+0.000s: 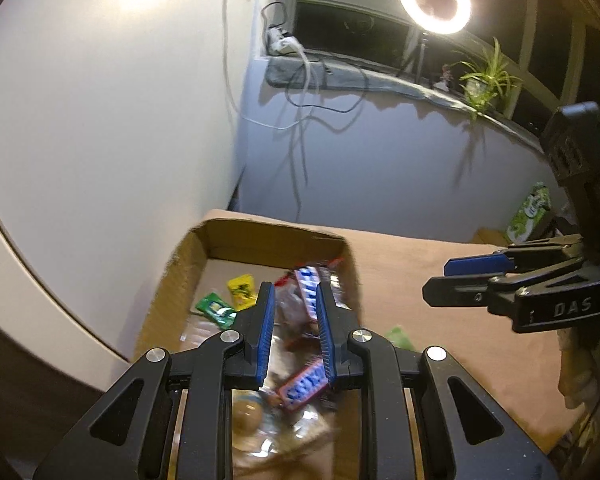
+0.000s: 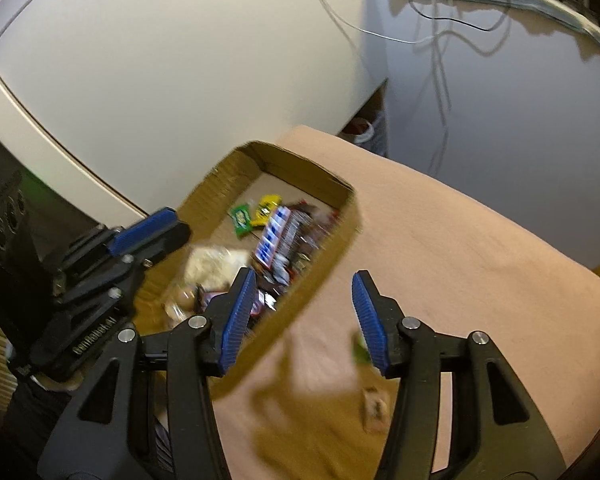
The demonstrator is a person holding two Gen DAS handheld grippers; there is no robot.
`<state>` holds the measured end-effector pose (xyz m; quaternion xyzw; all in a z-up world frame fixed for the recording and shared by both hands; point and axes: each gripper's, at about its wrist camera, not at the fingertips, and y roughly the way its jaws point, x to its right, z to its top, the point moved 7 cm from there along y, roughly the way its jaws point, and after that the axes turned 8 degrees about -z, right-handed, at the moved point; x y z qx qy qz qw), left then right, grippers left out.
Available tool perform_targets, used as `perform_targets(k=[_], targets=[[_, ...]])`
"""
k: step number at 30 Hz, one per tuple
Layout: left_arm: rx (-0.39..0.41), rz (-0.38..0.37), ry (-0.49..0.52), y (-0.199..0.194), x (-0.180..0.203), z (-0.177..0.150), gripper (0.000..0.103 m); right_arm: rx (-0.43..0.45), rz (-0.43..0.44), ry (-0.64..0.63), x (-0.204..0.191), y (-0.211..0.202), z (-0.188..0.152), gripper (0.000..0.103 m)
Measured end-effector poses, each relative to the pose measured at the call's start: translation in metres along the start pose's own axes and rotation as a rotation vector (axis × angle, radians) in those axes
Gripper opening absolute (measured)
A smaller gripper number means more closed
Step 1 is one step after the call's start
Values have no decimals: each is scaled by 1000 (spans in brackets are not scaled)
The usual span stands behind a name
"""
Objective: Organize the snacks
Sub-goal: 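Open both tools over the box, releasing the chocolate bar and yellow candy, then grasp the green candy with the left tool while the right tool grasps the pink sweet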
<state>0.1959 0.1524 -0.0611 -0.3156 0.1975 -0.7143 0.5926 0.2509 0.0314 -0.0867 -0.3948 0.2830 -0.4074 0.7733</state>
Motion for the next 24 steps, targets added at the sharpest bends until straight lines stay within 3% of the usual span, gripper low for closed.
perform_targets(k=[9, 16, 20, 24], targets=[[-42, -83, 43, 4, 55, -20, 19, -31, -76, -43, 31, -8, -56, 53], [-119, -122, 47, 27, 86, -39, 19, -89, -87, -132, 34, 11, -101, 53], [-171, -146, 36, 44, 97, -48, 19, -113, -74, -165, 34, 26, -118, 42], [-211, -155, 45, 58, 106, -54, 17, -119, -78, -164, 41, 37, -124, 40]])
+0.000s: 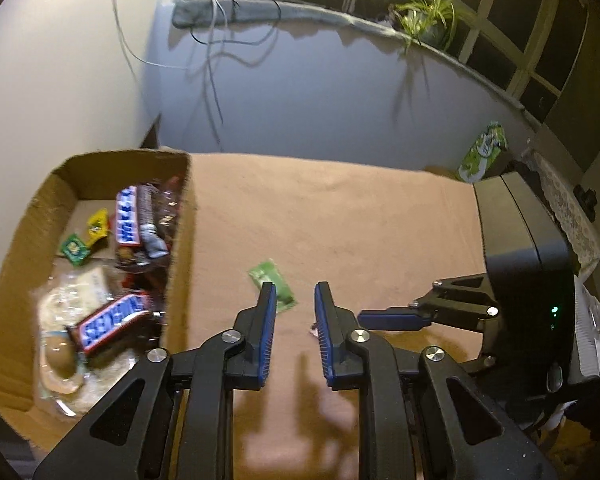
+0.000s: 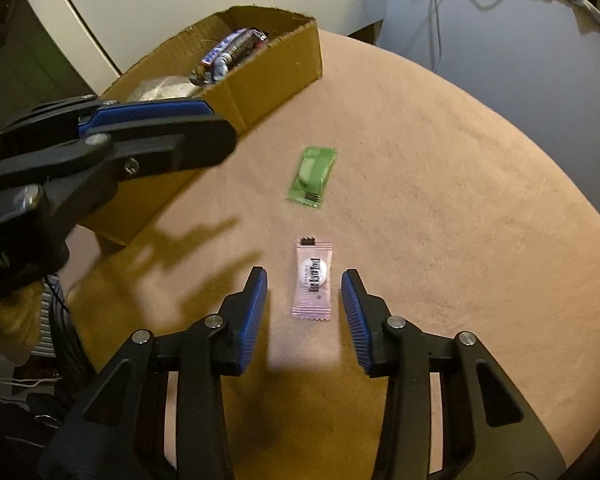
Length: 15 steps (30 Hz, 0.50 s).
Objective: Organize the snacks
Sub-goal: 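Grasp the green candy with the left tool while the right tool grasps the pink sweet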
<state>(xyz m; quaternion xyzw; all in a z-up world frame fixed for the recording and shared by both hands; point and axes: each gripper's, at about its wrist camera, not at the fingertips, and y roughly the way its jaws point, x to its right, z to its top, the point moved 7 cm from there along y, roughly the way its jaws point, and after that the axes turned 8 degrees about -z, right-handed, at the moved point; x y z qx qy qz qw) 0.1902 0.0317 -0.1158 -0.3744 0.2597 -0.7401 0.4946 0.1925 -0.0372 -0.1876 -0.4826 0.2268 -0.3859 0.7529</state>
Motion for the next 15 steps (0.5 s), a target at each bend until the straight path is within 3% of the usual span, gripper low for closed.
perform_targets(k=[13, 15], targets=[[-96, 44, -15, 45, 1, -7, 17, 36, 43, 23, 9, 8, -11, 36], [-109, 57, -33, 50, -3, -9, 22, 45, 42, 13, 7, 7, -11, 36]])
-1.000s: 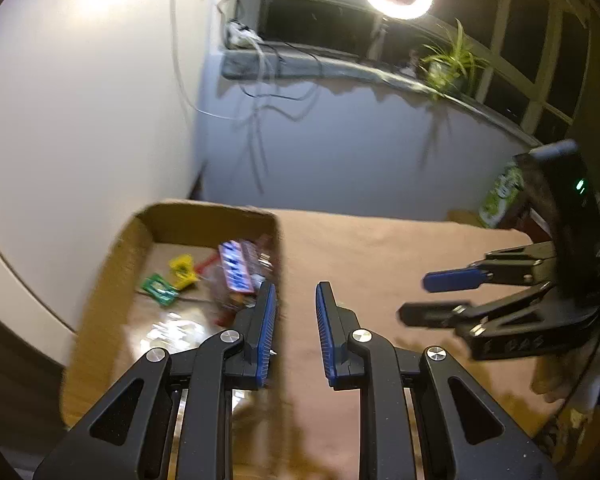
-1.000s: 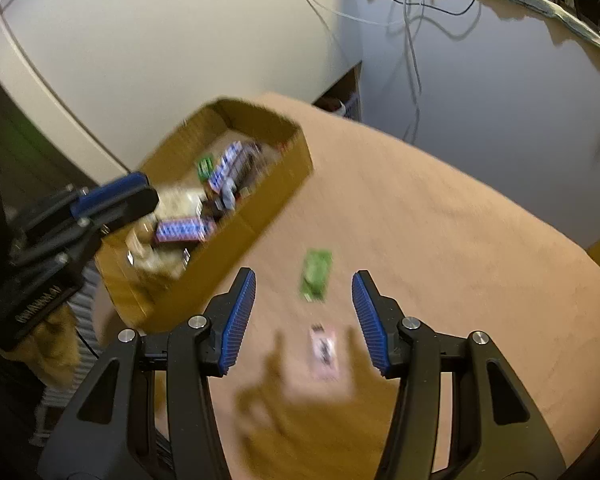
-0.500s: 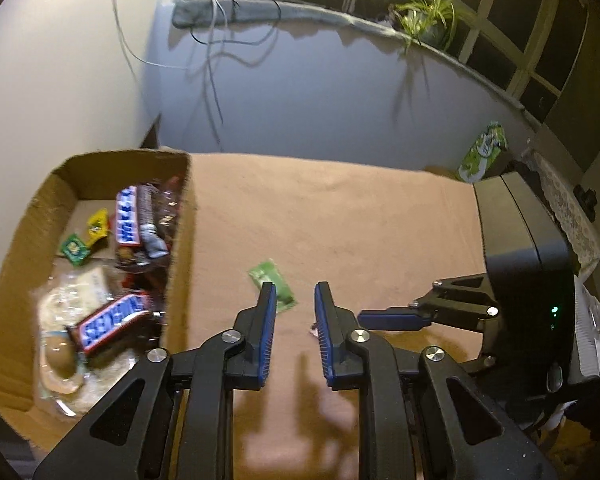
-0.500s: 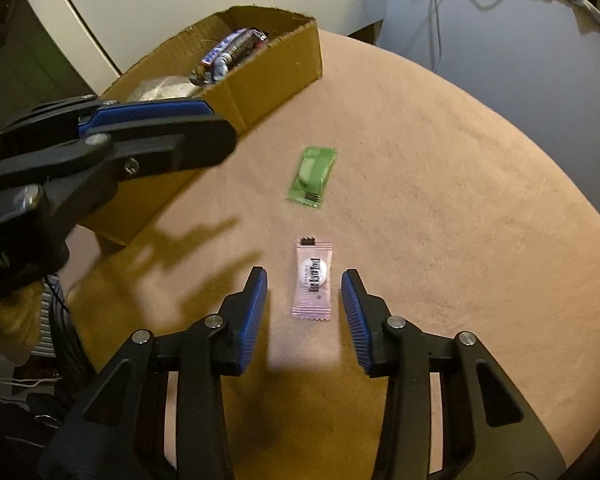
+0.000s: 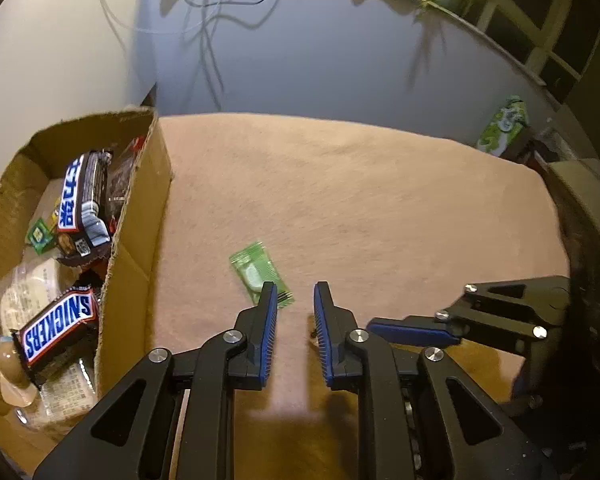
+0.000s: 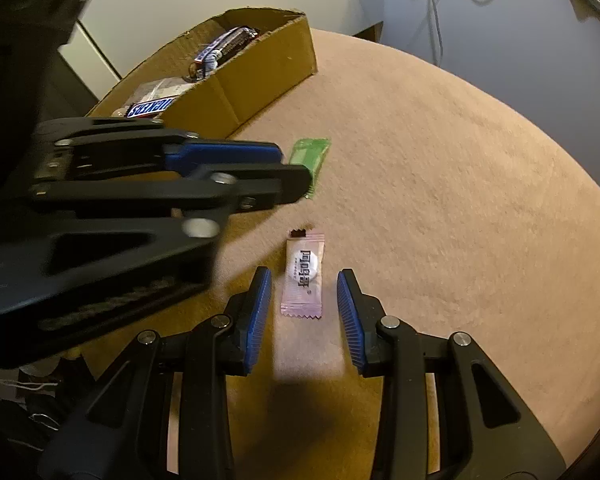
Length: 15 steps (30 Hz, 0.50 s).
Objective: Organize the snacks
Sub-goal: 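Grasp the green candy with the left tool while the right tool grasps the pink sweet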
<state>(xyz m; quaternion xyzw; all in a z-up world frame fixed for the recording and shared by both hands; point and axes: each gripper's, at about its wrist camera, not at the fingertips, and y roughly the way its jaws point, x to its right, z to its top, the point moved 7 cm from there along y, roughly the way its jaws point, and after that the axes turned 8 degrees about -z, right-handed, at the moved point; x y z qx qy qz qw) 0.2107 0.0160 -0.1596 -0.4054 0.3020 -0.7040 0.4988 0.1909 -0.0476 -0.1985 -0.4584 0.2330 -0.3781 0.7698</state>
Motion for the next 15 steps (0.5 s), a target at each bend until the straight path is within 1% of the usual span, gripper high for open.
perform_targets(k=[2, 4, 5, 12, 15], targets=[[1, 8, -9, 1, -3, 0, 27, 1, 1, -2, -1, 1, 1, 36], [2, 19, -21, 3, -6, 1, 35, 2, 2, 1, -1, 5, 5, 36], [0, 23, -26, 4, -7, 1, 36, 5, 4, 4, -1, 6, 5, 36], [-14, 35, -42, 15, -14, 1, 36, 15, -11, 0, -4, 9, 9, 36], [-19, 43, -39, 22, -10, 3, 36, 16, -23, -5, -4, 10, 8, 36]])
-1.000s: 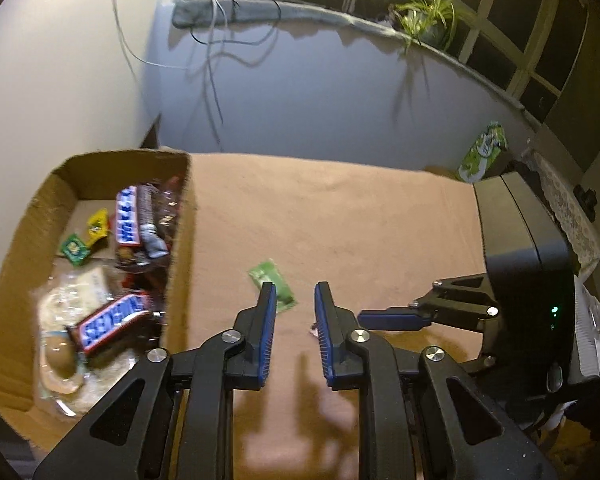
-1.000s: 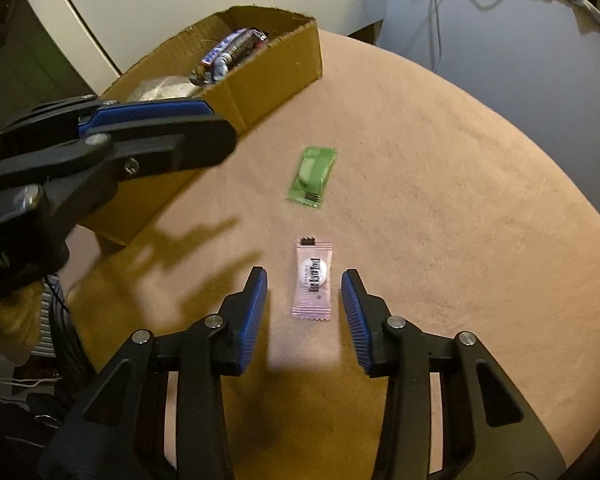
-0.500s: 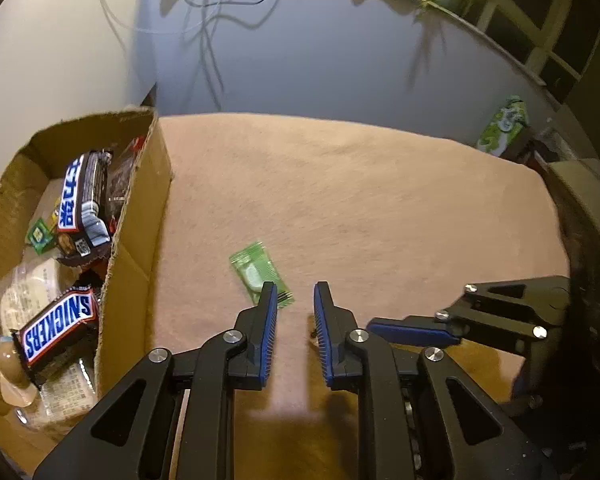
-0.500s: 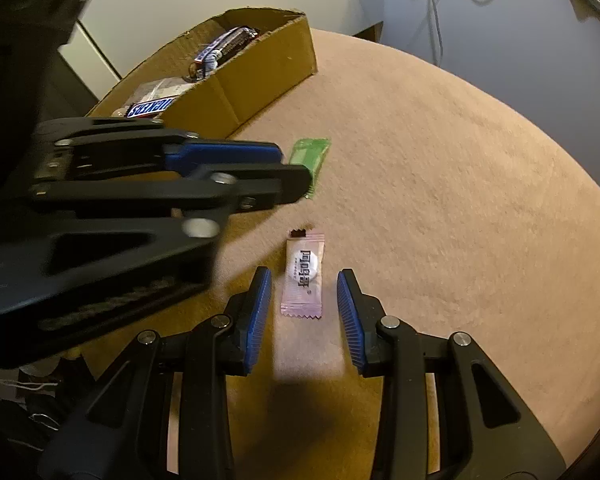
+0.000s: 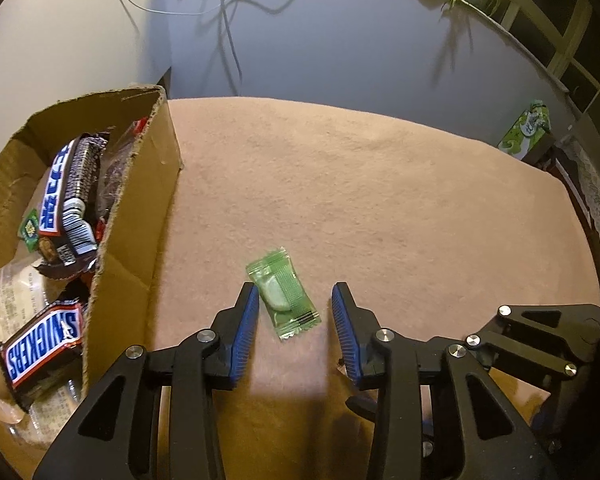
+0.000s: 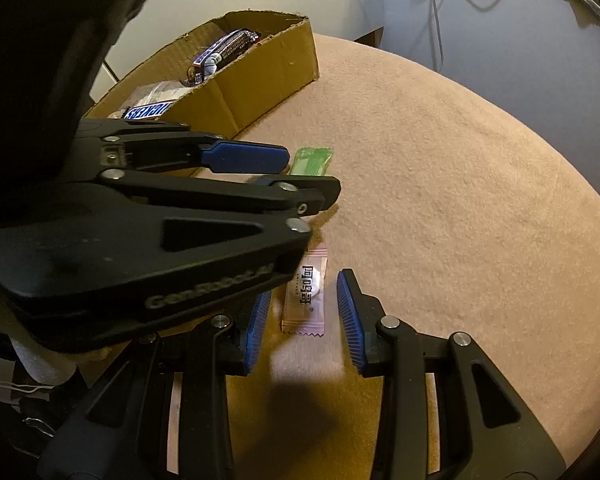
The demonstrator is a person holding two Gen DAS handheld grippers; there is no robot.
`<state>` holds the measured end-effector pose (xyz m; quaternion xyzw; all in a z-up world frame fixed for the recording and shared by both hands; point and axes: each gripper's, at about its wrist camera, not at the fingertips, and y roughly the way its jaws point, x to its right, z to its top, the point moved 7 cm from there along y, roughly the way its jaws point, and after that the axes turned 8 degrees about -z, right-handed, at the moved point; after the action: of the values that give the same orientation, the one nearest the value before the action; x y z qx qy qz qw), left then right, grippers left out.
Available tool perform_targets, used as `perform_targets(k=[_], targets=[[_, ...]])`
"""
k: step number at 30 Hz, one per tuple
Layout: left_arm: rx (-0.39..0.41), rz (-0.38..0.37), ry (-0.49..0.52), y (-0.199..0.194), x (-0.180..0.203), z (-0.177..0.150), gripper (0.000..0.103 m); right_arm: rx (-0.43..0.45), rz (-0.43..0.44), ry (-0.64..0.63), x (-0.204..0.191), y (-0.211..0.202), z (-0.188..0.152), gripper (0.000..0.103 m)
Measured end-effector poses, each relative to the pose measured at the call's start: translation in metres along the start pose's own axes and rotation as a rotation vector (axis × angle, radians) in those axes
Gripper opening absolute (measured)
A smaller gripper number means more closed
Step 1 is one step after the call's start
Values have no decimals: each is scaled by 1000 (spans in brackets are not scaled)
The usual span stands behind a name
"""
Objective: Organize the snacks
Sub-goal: 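Grasp the green candy with the left tool while the right tool grasps the pink sweet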
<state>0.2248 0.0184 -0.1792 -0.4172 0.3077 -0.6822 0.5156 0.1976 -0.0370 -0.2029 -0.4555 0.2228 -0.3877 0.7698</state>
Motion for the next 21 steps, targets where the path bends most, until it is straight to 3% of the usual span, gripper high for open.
perform_targets(k=[5, 9, 21], targets=[[5, 18, 30, 6, 4, 1, 21, -2, -27, -11, -1, 2, 1, 30], [11, 24, 44, 7, 5, 2, 20, -5, -65, -36, -1, 3, 1, 21], [37, 13, 55, 0, 3, 1, 17, -10, -58, 13, 14, -8, -6, 20]])
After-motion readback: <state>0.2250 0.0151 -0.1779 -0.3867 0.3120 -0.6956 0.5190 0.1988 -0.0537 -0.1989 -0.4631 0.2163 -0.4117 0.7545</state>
